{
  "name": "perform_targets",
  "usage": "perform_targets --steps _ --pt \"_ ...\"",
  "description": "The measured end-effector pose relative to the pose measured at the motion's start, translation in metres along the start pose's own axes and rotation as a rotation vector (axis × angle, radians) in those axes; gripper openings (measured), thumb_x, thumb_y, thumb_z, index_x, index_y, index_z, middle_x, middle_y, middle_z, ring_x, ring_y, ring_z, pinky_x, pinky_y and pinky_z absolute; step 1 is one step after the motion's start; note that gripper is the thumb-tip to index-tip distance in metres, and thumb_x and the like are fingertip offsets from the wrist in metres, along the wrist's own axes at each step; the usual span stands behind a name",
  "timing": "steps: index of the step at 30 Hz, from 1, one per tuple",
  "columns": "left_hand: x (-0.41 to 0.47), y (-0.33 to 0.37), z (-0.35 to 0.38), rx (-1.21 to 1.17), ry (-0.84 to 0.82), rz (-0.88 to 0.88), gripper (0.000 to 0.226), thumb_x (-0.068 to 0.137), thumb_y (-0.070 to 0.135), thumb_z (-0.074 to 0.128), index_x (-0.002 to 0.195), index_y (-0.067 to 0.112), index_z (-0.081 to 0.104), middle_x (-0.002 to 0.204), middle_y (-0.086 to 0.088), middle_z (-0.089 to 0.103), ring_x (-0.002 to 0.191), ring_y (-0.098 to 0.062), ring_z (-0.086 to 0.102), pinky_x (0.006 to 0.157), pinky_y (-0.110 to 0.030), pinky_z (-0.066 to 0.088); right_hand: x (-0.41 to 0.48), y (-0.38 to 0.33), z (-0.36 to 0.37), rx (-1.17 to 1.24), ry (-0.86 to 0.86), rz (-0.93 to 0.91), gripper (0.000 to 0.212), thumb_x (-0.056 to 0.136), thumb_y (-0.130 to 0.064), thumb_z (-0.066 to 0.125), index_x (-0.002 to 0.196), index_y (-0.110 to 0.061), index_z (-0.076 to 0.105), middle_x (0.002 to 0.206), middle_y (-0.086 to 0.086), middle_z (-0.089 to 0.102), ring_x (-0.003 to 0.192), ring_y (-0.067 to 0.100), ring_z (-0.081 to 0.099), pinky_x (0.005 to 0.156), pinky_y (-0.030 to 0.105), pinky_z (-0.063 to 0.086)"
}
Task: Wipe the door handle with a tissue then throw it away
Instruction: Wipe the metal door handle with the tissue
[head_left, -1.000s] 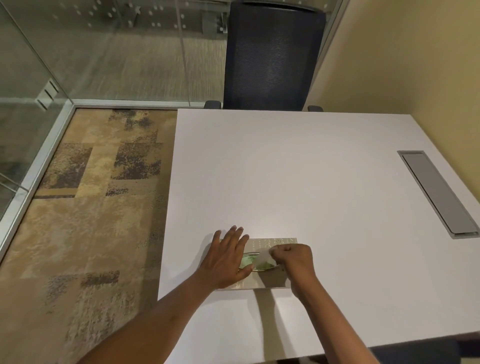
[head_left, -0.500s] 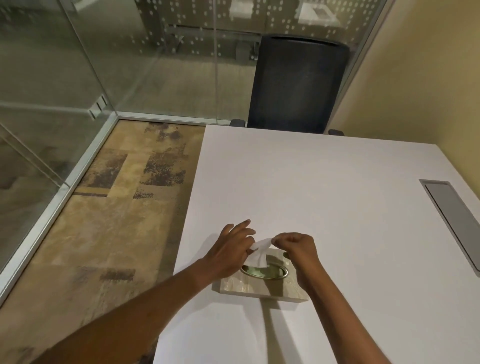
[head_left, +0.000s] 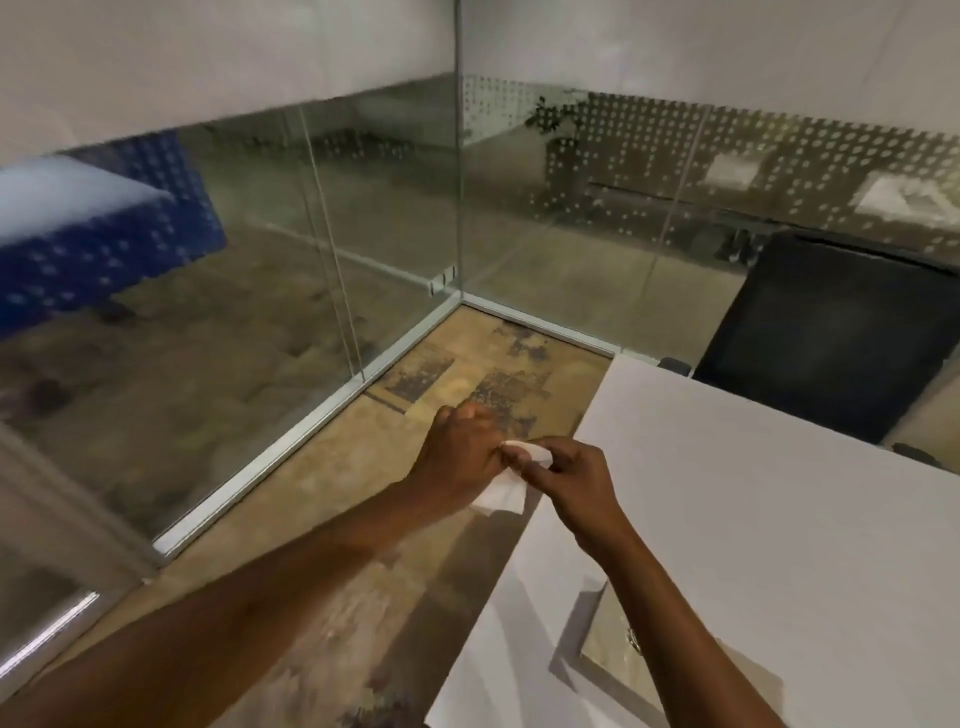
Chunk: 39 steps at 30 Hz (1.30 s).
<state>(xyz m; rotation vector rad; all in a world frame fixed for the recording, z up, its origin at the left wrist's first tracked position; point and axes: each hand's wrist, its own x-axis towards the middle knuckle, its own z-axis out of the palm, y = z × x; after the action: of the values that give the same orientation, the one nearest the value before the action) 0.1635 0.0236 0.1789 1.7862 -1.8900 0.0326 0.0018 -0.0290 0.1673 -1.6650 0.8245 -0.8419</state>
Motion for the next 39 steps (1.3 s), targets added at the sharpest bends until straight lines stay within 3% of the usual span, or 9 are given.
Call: perform_targets --steps 2,5,11,15,21,28,31,35,39 --pt "-0.019 -0.028 -0.043 -0.111 -0.017 -0.167 0.029 0.08 0.027 0.07 0.064 0.006 0.059 0.069 -0.015 0.061 0.074 -0.032 0.058 0.063 -0.028 0.033 0.013 -0.026 0.043 -0.031 -0.066 -0.022 0.008 0.08 -0.023 0.07 0.08 -0.028 0.076 0.075 -0.002 0.074 0.071 0.02 0.068 0.064 0.043 0.053" --pt "-0.053 -0.071 -0.099 -0.275 0.075 -0.469 0.046 0.054 0.038 0.086 0.051 0.024 0.043 0.049 0.008 0.043 0.049 -0.005 0.04 0.047 -0.022 0.024 0.023 -0.06 0.109 0.045 -0.161 -0.07 0.02 0.078 -0.015 0.06 0.075 -0.028 0.075 0.074 0.001 0.073 0.07 0.02 0.066 0.063 0.039 0.05" --pt "-0.163 -0.17 -0.213 -0.638 0.35 -0.624 0.039 0.069 0.004 0.076 0.055 0.029 0.05 0.049 0.016 0.046 0.048 0.001 0.037 0.046 -0.021 0.03 0.022 -0.125 0.28 0.425 -0.302 0.01 0.044 0.084 0.009 0.043 0.07 -0.016 0.077 0.068 0.001 0.073 0.07 0.018 0.068 0.064 0.028 0.056" --pt "-0.249 -0.234 -0.29 -0.461 0.426 -0.723 0.041 0.077 -0.002 0.071 0.063 0.024 0.043 0.057 0.012 0.045 0.054 -0.004 0.038 0.048 -0.025 0.03 0.005 -0.165 0.402 0.594 -0.427 0.147 0.04 0.085 0.009 0.041 0.069 -0.006 0.074 0.068 0.01 0.073 0.066 0.021 0.068 0.059 0.029 0.056" --pt "-0.38 -0.304 -0.406 -0.106 0.261 -0.845 0.028 0.078 0.014 0.073 0.065 0.028 0.053 0.065 0.01 0.057 0.058 -0.002 0.048 0.051 -0.014 0.038 -0.022 -0.202 0.542 0.31 -0.79 0.141 0.031 0.084 0.008 0.046 0.07 -0.004 0.071 0.058 0.014 0.061 0.05 0.023 0.057 0.049 0.031 0.054" --pt "-0.454 -0.371 -0.473 -0.15 0.184 -0.889 0.032 0.077 0.012 0.076 0.057 0.028 0.058 0.051 0.021 0.058 0.05 0.006 0.049 0.049 -0.01 0.036 -0.004 -0.222 0.645 0.211 -1.123 0.116 0.032 0.088 0.006 0.046 0.063 -0.007 0.062 0.047 0.007 0.05 0.044 0.019 0.055 0.043 0.026 0.045" --pt "-0.466 -0.412 -0.481 -0.05 0.29 -0.922 0.028 0.076 0.023 0.077 0.057 0.028 0.057 0.053 0.019 0.059 0.05 0.004 0.047 0.049 -0.015 0.035 0.008 -0.227 0.696 0.439 -1.148 0.255 0.033 0.087 0.004 0.048 0.063 -0.003 0.069 0.063 0.012 0.068 0.059 0.019 0.066 0.056 0.031 0.056" --pt "-0.468 -0.476 -0.483 0.038 0.455 -0.933 0.021 0.079 0.038 0.069 0.064 0.03 0.057 0.059 0.011 0.059 0.053 0.0 0.047 0.052 -0.023 0.038 0.034 -0.229 0.77 0.872 -1.042 0.499 0.03 0.081 -0.015 0.057 0.096 0.008 0.069 0.1 0.026 0.071 0.088 0.031 0.07 0.066 0.038 0.057" --pt "-0.458 -0.552 -0.488 -0.116 0.497 -0.905 0.013 0.08 0.035 0.063 0.07 0.028 0.06 0.064 0.006 0.064 0.058 -0.005 0.051 0.055 -0.034 0.042 0.082 -0.228 0.838 0.979 -0.893 0.6 0.025 0.075 -0.017 0.058 0.088 0.001 0.069 0.086 0.02 0.073 0.078 0.028 0.071 0.064 0.036 0.059"
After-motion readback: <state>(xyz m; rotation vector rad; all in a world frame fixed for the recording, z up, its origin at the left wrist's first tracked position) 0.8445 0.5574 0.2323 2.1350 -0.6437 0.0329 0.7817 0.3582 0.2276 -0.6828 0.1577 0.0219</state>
